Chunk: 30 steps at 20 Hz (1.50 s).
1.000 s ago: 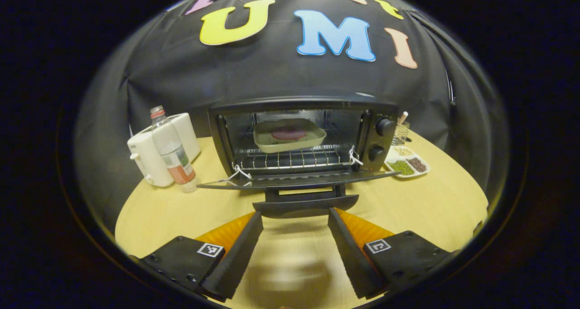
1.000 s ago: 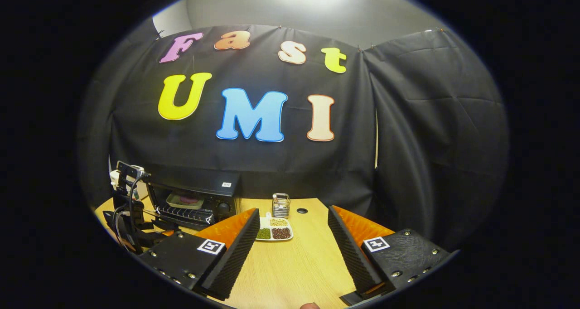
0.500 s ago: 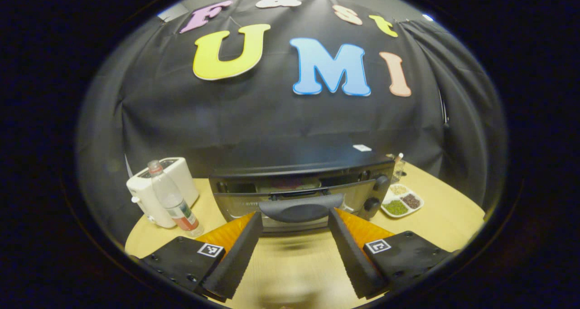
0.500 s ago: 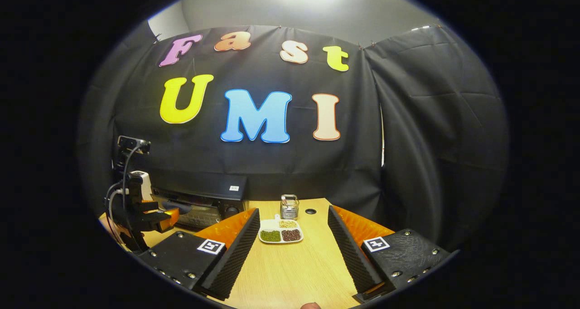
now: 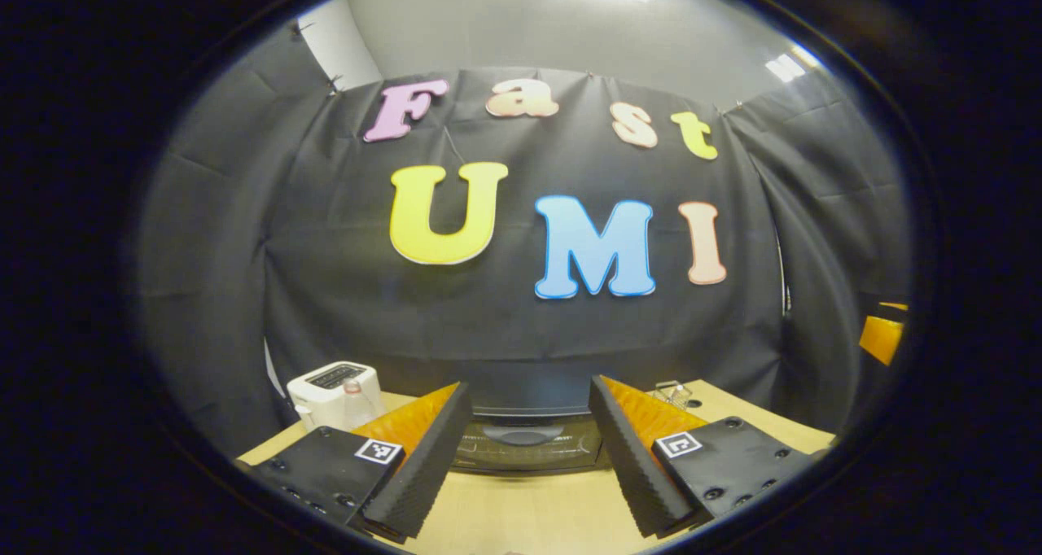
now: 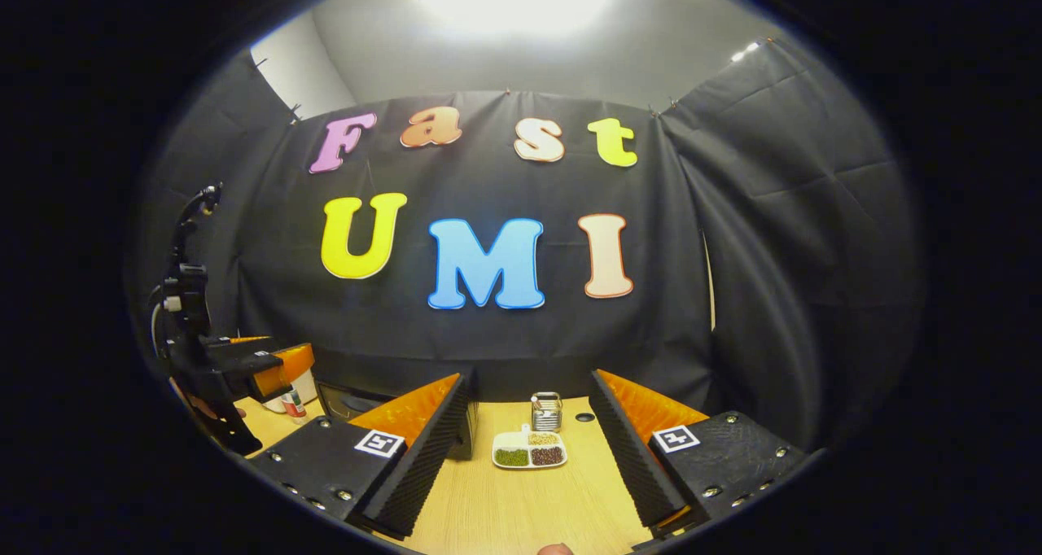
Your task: Open the electric oven with the left hand, put the food in, and close the electric oven.
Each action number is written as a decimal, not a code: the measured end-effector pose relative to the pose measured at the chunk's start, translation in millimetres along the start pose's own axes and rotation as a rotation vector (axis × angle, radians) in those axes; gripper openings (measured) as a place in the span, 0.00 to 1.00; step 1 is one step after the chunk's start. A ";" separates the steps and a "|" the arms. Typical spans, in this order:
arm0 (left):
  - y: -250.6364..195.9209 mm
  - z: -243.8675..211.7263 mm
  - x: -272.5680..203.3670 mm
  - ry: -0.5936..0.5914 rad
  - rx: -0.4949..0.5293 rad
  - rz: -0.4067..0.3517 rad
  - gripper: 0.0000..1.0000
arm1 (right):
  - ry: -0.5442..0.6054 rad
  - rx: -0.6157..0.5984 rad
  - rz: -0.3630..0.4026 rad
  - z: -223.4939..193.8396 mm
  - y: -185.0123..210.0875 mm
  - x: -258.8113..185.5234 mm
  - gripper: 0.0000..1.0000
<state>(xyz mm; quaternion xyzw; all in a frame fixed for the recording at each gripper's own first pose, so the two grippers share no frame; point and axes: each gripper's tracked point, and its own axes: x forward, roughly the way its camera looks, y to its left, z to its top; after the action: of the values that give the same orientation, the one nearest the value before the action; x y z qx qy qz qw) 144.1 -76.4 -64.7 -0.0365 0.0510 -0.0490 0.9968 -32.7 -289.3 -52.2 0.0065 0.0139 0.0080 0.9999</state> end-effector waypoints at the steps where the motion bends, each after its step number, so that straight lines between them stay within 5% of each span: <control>1: -1.9 5.0 -15.0 -0.013 -0.002 0.012 0.97 | -0.006 -0.003 0.021 3.2 -0.5 -5.2 0.96; 6: 0.6 24.1 -83.3 -0.048 -0.014 0.085 1.00 | -0.011 0.026 0.093 9.8 -7.3 -28.4 0.96; 8: 7.1 33.7 -106.2 -0.064 -0.001 0.104 0.91 | -0.009 0.043 0.106 8.0 -4.5 -35.8 0.95; 9: 11.9 35.4 -117.0 -0.068 0.011 0.111 1.00 | -0.010 0.045 0.109 8.2 -2.9 -39.0 0.95; 14: 35.5 43.7 -158.8 -0.079 0.074 0.133 0.97 | -0.012 0.047 0.120 11.3 12.9 -54.5 0.95; 30: 60.6 52.1 -195.5 -0.104 0.068 0.093 1.00 | -0.019 0.019 0.098 18.3 40.9 -93.6 0.95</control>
<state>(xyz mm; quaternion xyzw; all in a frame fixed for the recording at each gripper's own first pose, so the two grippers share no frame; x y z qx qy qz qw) -38.3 7.1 1.4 -0.0028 -0.0010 -0.0024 1.0000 -126.4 -250.1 -30.8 0.0166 0.0041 0.0566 0.9983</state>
